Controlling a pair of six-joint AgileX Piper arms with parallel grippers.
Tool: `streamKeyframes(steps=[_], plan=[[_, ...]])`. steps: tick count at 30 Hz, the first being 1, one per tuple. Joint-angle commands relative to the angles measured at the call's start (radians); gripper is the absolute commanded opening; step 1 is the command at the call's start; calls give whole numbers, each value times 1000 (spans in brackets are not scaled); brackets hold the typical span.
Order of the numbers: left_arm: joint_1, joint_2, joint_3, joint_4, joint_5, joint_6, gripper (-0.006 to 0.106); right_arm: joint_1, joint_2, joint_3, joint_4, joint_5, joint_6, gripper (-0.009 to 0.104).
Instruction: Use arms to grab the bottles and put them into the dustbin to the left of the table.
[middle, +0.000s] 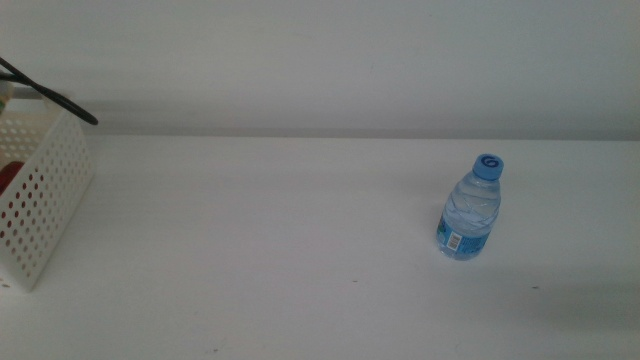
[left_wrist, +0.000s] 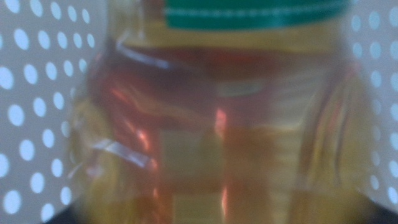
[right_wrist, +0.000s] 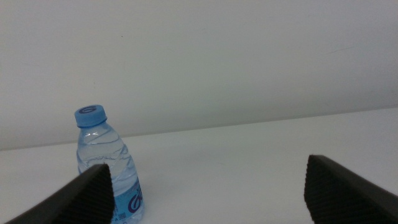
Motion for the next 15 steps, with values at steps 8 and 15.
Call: streamKeyframes(steps=[8, 15], plan=[[0, -36, -6, -3, 68, -17, 94, -7, -30, 44, -1, -9, -4, 82], [-45, -151, -6, 25, 70, -56, 94, -7, -30, 44, -1, -9, -4, 82]])
